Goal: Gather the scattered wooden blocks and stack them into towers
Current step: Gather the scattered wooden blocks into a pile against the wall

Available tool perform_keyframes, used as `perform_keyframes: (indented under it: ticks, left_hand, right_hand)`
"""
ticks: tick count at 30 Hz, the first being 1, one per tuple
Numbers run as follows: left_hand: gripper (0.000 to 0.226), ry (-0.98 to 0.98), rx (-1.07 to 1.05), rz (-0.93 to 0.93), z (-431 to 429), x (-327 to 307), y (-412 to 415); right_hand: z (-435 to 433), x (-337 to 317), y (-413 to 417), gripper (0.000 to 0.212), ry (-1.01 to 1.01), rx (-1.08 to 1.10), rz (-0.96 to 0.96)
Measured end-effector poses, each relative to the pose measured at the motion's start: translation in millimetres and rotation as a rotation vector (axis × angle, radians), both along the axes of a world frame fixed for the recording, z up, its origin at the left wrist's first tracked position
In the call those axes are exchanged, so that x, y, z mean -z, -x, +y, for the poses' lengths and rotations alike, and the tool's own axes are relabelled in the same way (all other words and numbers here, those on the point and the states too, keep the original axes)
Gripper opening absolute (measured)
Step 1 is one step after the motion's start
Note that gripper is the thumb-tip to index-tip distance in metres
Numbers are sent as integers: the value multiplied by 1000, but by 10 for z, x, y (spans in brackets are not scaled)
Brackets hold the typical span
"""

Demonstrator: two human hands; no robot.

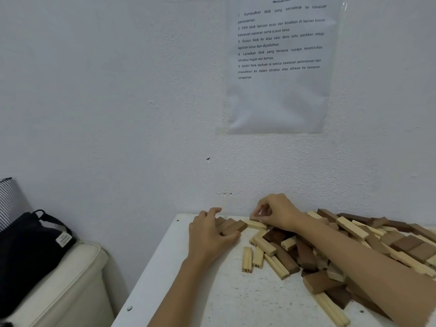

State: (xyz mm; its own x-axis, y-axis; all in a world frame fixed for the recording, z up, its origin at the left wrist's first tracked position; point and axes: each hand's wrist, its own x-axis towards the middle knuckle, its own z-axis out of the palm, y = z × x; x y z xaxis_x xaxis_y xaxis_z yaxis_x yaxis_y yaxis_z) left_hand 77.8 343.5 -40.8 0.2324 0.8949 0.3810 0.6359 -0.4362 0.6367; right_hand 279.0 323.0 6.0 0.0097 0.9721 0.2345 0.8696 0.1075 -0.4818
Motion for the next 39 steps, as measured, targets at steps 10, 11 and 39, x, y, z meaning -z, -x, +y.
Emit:
perform_keyframes:
  ticks: [10, 11, 39]
  left_hand:
    - [73, 63, -87, -218, -241, -57, 206]
    - [69, 56, -92, -244, -254, -52, 220]
    - [84, 205, 372, -207, -971, -380, -1475]
  right_hand:
    - [-77, 45, 273, 44, 91, -15, -1]
    - [-109, 32, 294, 43, 65, -3, 10]
    - [-1364, -316, -834, 41, -36, 474, 612]
